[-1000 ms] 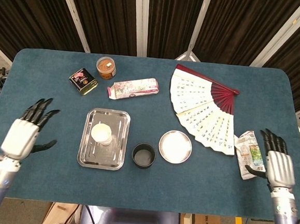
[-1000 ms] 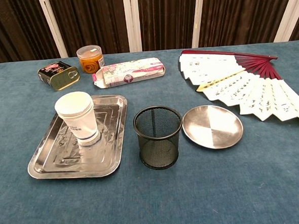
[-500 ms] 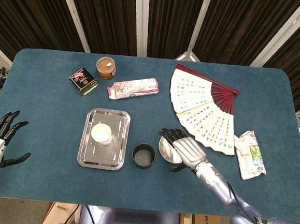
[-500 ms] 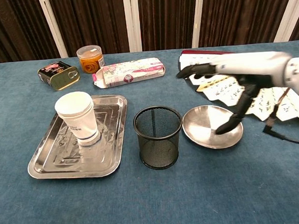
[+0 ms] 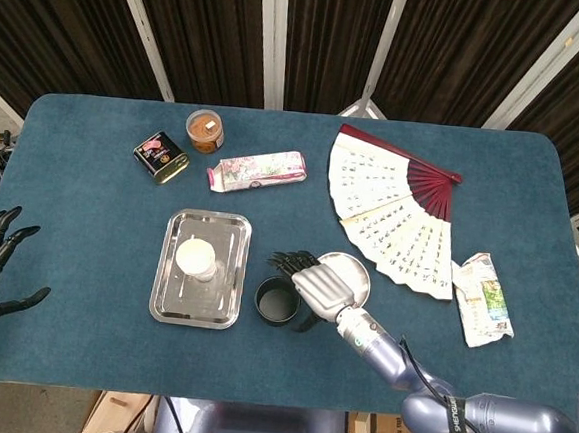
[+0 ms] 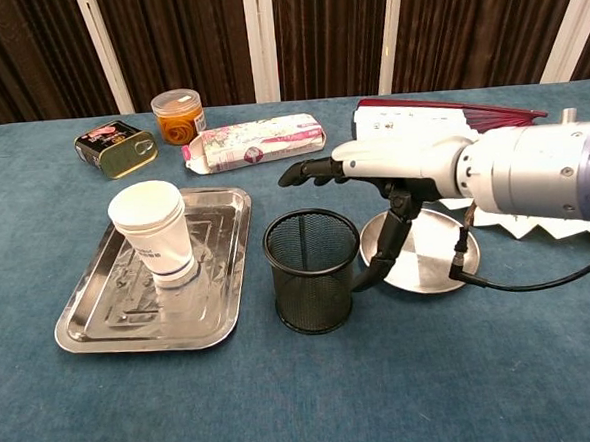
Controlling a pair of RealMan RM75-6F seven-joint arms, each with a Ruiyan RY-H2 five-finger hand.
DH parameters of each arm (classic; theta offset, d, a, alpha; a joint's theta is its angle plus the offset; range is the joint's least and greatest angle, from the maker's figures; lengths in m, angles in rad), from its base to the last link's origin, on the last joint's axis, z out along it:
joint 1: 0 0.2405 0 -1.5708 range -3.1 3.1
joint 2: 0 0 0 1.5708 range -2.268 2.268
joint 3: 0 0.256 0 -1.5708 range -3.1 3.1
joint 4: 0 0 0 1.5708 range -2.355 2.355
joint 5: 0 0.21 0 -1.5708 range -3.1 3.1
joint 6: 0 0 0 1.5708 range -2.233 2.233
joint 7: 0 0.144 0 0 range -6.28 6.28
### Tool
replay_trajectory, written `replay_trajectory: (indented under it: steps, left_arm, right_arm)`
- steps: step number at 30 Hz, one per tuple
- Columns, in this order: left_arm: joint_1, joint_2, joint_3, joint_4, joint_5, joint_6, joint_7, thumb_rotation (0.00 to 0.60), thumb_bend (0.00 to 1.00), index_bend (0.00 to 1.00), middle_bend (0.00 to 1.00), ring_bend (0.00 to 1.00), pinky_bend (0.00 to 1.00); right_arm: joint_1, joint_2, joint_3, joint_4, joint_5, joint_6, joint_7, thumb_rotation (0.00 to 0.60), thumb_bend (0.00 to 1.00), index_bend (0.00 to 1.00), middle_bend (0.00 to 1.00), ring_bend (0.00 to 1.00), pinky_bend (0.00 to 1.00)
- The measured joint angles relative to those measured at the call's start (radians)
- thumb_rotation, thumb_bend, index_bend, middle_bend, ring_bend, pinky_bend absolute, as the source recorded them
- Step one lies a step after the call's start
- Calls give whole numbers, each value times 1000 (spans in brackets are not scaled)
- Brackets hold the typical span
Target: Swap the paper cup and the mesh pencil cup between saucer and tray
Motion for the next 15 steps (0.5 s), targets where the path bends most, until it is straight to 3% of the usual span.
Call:
replay_trajectory:
  steps: [8,15]
  left_arm:
    - [7,-8,-16,3,7,-3,-5,600,120,203,0,0,134]
    - [13,-15,-30,5,9,-6,-11,600,120,210,0,0,136]
  right_arm:
    - [8,-36,-30,16,-4,79,-46,600,0,204,232,266,54]
    - [17,-49,-53,11,1,93,-59,600,0,294,298,310,67]
